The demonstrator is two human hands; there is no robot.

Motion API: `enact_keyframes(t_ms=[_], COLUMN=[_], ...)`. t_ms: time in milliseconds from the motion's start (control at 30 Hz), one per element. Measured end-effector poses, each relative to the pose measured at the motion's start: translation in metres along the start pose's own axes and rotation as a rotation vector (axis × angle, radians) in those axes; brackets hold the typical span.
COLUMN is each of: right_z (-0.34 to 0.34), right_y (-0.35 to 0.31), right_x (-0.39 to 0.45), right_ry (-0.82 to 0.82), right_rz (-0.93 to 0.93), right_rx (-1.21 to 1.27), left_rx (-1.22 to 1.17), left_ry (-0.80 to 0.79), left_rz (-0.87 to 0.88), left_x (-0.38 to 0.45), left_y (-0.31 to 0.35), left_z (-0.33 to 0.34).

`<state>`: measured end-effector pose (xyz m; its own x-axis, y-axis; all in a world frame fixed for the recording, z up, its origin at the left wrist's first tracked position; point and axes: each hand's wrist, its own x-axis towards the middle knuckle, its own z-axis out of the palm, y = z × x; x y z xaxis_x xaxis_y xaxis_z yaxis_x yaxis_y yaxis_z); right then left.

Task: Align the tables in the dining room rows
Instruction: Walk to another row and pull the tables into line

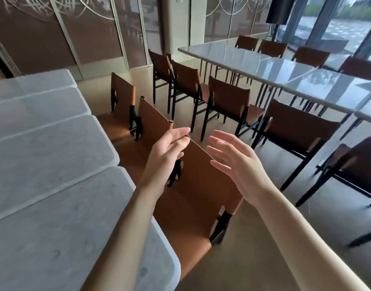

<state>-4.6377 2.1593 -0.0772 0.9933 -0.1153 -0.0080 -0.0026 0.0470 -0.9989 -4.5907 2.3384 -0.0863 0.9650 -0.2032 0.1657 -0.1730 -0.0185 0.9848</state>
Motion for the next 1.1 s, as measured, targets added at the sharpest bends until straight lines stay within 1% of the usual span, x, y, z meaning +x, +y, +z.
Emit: enact_keyframes(t_ms=[167,333,467,600,700,900,1100], right_z=[-0.072,-0.115,-0.138,-0.153,-0.161,-0.177,-0.198], right_y=[-0.01,-0.022,-0.027,-0.027,-0.027,-0.037,-0.044], right_x=[-0.002,-0.004,0.012,0.041,0.073,0.158,0.238], right_ry=[0.143,0.255,0.306,0.297,0.27,0.179,0.113], right_rz=[-0.008,0.014,0.037,0.039,0.027,0.008,-0.006], right_rx=[0.023,0.021,-0.017,-0.042,-0.043,-0.046,-0.085], left_rx=[0.014,0.017,0.021,0.018,0.023,0.079,0.043], left_ry=[-0.134,-0.247,-0.294,-0.306,-0.28,-0.157,-0.061], left_rz=[0.027,0.056,0.066,0.044,0.035,0.068,0.053], left_x=[0.036,0.067,0.09,0.114,0.143,0.219,0.292], left_y=[0.005,0.013,0.013,0.002,-0.002,-0.007,-0.02], left_z=[0.068,0.122,0.152,0.164,0.167,0.164,0.181])
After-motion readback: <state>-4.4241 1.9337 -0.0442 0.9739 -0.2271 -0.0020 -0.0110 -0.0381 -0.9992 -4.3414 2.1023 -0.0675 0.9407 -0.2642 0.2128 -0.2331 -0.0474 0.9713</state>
